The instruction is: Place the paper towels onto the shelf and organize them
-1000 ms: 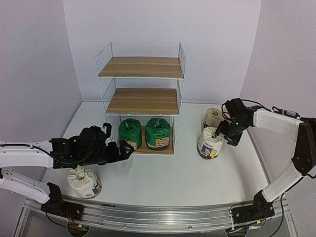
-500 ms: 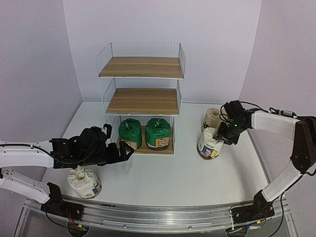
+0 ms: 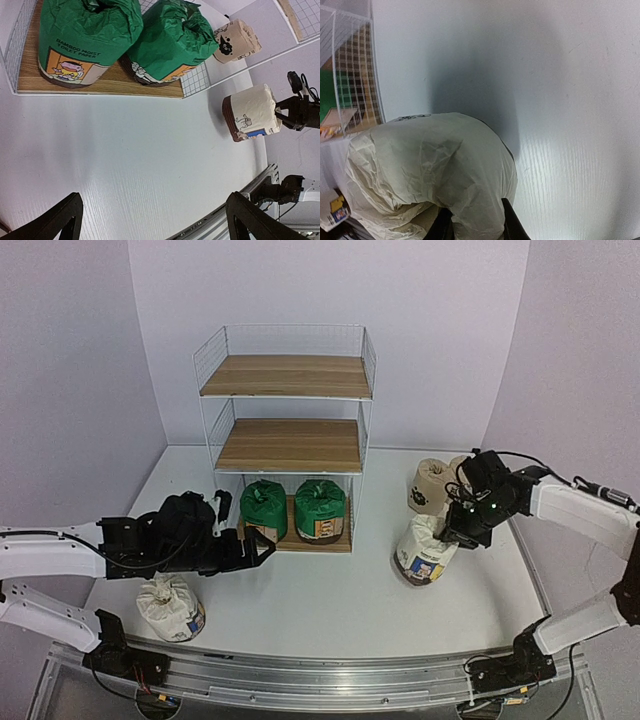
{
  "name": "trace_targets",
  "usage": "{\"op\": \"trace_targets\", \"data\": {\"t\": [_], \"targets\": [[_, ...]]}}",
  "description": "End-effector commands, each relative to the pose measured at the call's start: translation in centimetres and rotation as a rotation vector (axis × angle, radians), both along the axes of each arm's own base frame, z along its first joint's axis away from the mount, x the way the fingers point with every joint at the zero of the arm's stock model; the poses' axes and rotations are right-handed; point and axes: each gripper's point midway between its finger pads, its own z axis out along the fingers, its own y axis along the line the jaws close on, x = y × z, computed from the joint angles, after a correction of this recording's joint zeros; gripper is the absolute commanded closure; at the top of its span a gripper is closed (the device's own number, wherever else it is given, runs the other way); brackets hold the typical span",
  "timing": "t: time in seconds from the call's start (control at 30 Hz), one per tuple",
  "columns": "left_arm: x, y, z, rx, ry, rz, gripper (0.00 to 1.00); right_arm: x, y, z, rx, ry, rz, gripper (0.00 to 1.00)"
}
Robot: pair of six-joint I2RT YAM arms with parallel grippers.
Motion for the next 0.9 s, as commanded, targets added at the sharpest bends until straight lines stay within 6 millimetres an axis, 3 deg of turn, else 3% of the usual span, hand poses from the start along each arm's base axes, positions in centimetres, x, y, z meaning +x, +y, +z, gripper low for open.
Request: {"op": "trace_targets", "data": {"t": [0.0,0.17,0.37,0.57,0.87], "targets": [[-0.5,-2.1,2.4,-0.057,0.001,-0.079,0.01,-5.4,3.2,1.7,-0.014,0.031,0.142,0.83],[-0.8,-3.1,1.9,-0.047,0.031,-0.114,0.00,-8.6,6.2,1.8,-0.074,0.020,0.245,0.84],[-1.3,-3.9,1.1,-0.055,0.063,-0.140,0.01,-9.6,11.6,2.8,-0.163,-0.087,0.327,0.83],[-2.3,-4.2,0.7,-0.083,0.085,-0.175,0.01,-8.9,17.2,2.6,-0.173,-0.138,0.326,0.83],[-3.5,-4.1,-0.3,-0.096,0.066,-0.234,0.01,-7.9,23.5,-0.7,-0.113,-0.075,0.347,0.82]]}}
